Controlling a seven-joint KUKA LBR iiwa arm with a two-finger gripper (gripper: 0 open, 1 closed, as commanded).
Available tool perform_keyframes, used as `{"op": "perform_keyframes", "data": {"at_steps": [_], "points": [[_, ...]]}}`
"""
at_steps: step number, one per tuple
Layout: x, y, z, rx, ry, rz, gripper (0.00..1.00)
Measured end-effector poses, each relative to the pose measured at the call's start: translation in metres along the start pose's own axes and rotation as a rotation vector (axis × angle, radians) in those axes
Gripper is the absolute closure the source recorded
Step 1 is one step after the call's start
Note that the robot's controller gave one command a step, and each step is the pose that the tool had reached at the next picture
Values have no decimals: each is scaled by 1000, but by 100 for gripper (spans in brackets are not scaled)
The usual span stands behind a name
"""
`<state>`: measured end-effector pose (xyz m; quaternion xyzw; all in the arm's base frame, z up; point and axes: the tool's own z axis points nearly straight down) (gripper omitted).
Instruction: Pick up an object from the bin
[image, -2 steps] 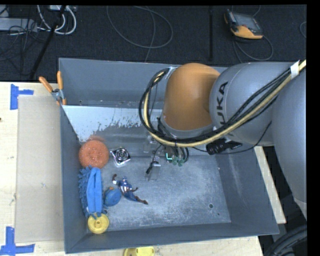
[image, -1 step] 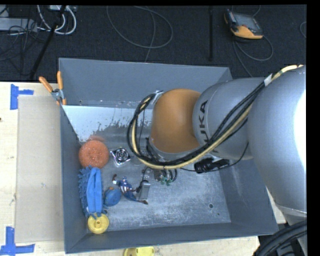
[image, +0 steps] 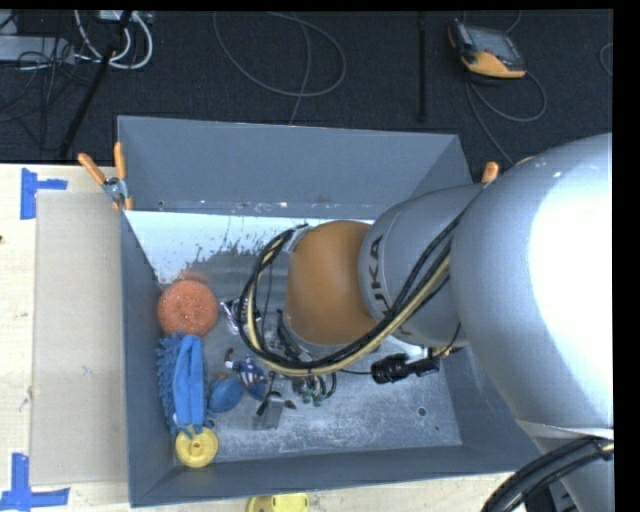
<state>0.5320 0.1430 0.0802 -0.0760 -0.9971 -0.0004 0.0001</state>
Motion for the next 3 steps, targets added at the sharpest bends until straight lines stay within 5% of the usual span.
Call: {"op": "perform_keyframes", "data": {"at_steps": [1,2,3], "points": [[-5,-1,10,1,0,-37,100],[-5,-1,10,1,0,-37,100],[-21,-16,-188,-1,-5,-70,100]]}}
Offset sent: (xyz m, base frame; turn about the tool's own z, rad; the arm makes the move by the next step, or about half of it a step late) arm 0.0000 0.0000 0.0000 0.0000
